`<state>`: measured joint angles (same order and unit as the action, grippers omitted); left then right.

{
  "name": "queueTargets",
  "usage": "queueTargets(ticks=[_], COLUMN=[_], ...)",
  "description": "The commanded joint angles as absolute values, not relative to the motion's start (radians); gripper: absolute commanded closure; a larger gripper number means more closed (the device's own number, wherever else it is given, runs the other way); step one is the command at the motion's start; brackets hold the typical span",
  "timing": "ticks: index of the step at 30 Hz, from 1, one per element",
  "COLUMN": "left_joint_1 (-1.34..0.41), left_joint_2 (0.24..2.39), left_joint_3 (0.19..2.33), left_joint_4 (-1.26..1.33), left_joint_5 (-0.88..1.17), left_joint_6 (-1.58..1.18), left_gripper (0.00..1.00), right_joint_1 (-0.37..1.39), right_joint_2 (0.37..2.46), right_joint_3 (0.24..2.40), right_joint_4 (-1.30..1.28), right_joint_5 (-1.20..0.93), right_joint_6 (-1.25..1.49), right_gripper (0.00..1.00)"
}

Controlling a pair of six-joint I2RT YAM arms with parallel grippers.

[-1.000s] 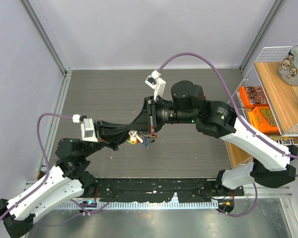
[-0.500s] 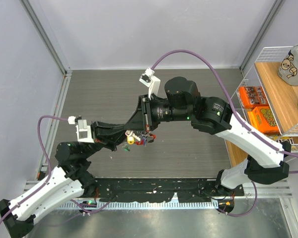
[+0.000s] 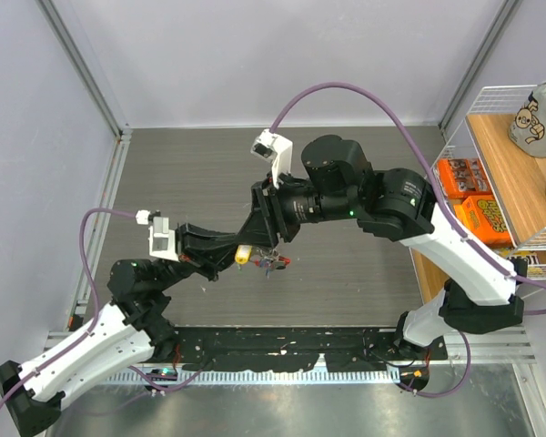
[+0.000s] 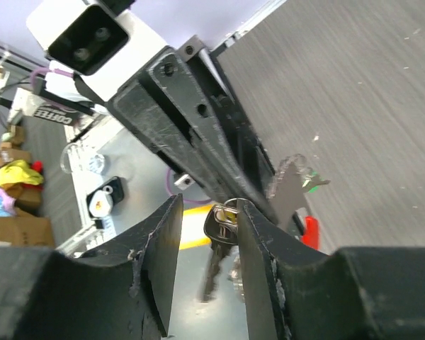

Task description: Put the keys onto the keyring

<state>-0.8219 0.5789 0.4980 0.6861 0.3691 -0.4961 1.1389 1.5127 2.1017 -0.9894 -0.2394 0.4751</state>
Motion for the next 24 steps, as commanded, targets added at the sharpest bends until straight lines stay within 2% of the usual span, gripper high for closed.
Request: queueTargets(ticks=[1, 10, 13, 17, 24], left_joint_1=[-0.842, -0.842, -0.842, -0.842, -0.842], left_joint_2=[0.581, 0.583, 0.572, 0.565, 0.557], left_joint_3=[0.497, 0.48, 0.474, 0.476, 0.474], left_joint_4=[0.772, 0.818, 0.825, 0.822, 0.807], left_joint_5=[0.43, 0.405, 0.391, 0.376, 0.341], left_joint_6=[-0.528, -0.545, -0.552, -0.552, -0.538], left_gripper=[1.0, 1.0, 1.0, 1.0, 1.0], right_joint_1=[1.129, 1.16, 1.172, 1.177, 1.189], right_joint_2=[1.508, 1.654, 1.66, 1.573, 1.34], right_joint_3=[2.18, 2.474, 2.502, 2.389, 2.03], right_joint_4=[-1.037, -1.212, -1.238, -1.203, -1.065], right_joint_5=[-0.146, -0.144, -0.095, -0.09, -0.075], right_joint_6=[0.335, 0.292, 0.285, 0.269, 0.232], right_gripper=[0.57, 0.57, 0.57, 0.57, 0.57])
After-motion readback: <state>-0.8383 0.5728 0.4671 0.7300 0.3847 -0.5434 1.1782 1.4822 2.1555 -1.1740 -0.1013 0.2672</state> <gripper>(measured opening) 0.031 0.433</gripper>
